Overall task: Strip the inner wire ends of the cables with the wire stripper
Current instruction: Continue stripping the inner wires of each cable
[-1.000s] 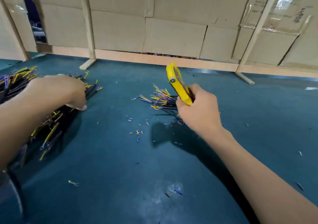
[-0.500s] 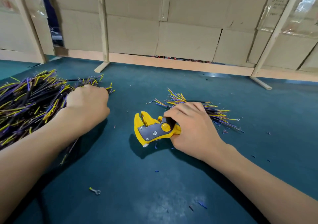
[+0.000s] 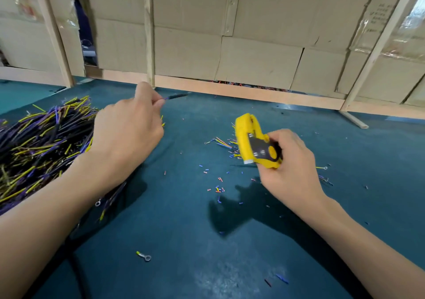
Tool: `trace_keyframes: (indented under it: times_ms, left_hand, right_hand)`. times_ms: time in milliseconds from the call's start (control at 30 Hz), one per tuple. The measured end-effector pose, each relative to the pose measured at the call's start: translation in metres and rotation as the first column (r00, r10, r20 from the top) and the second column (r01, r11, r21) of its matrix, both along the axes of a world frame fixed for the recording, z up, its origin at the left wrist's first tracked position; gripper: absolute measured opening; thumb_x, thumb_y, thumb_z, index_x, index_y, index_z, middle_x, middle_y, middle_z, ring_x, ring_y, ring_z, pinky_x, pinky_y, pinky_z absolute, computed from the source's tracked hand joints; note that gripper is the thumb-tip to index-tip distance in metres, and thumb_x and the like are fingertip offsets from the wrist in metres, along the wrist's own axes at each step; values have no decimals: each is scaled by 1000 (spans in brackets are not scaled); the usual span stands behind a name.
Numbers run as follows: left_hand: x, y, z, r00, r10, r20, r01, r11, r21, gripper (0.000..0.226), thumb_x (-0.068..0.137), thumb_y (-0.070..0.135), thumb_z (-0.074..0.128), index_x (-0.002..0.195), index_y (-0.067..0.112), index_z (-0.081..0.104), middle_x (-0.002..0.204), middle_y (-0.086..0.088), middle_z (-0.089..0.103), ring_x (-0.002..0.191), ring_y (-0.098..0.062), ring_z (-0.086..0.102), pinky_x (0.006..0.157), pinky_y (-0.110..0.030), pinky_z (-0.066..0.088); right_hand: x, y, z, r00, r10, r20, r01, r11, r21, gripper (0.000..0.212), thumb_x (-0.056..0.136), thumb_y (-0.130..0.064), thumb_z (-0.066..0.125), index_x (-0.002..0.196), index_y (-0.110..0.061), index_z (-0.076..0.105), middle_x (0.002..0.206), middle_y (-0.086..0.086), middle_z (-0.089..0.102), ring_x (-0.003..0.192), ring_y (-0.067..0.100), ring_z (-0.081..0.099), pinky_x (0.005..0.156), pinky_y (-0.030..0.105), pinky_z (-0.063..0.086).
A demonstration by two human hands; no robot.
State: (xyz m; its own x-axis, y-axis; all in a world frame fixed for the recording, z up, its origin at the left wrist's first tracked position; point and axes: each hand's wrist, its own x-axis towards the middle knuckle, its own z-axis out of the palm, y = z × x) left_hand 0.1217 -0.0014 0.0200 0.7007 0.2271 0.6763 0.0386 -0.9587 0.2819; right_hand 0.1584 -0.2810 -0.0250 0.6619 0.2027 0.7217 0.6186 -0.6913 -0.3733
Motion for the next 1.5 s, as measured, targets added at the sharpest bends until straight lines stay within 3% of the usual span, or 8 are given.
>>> trace_keyframes:
  times_ms: [333,533,633,800,1033,1133,1300,1500]
  left_hand:
    - [-17,-44,-21,688,-662,297,645,745,169,22,96,28,65,90,7,64,79,8,76,55,-16,67,49,-36,52]
    - [-25,-65,-22,579,-735,353,815,520,-254,19,89,38,70,83,23,60,75,17,73,54,-5,63,53,-24,49]
    - [-26,-75,-16,496,-720,485,791,145,-594,12,81,29,77,75,34,68,61,8,70,41,-5,54,43,-17,39]
    - [-26,-84,-13,475,-669,572,707,-97,-701,7,75,15,74,72,17,69,59,6,66,46,-6,57,40,-17,38]
    - [-28,-87,-14,455,-648,611,485,-395,-780,19,75,20,73,84,8,62,79,-5,70,87,-24,62,72,-32,44]
    - [-28,-84,-15,482,-658,579,402,-421,-813,18,76,21,69,86,9,60,77,-5,69,100,-33,56,77,-34,50]
    - [-29,-82,-11,520,-638,567,497,-314,-809,9,79,15,70,80,6,69,73,-9,68,56,-20,56,48,-24,38]
    - [-26,-83,-16,571,-614,545,610,-127,-782,8,79,6,69,76,9,62,79,-20,67,56,-26,54,48,-27,39]
  right_hand:
    - [-23,10,15,994,100,-39,-81,941,328,38,90,-60,56,93,-24,70,70,2,67,65,17,60,65,16,45]
    - [-26,6,18,916,371,150,-380,924,37,26,76,9,74,100,0,71,97,7,67,83,21,63,75,23,46]
    - [-30,8,21,892,431,136,-435,900,1,27,74,2,61,99,0,71,89,-4,65,75,14,57,74,19,40]
    - [-35,11,19,906,372,204,-377,926,-16,30,66,12,67,92,-2,68,88,-23,46,75,-3,44,73,14,33]
    - [-50,32,10,879,458,135,-467,764,445,17,87,-13,76,89,-26,65,79,-4,68,67,17,64,63,32,53]
    - [-55,41,13,781,620,70,-531,602,596,11,89,-6,73,94,-14,67,85,-16,73,79,3,70,75,18,54]
    - [-52,45,15,640,763,-93,-429,455,780,4,83,-22,76,82,-26,78,79,2,73,75,27,68,75,66,55]
    - [-52,50,14,554,821,-135,-305,351,885,19,85,-7,71,75,-22,77,75,6,70,73,26,69,70,47,53]
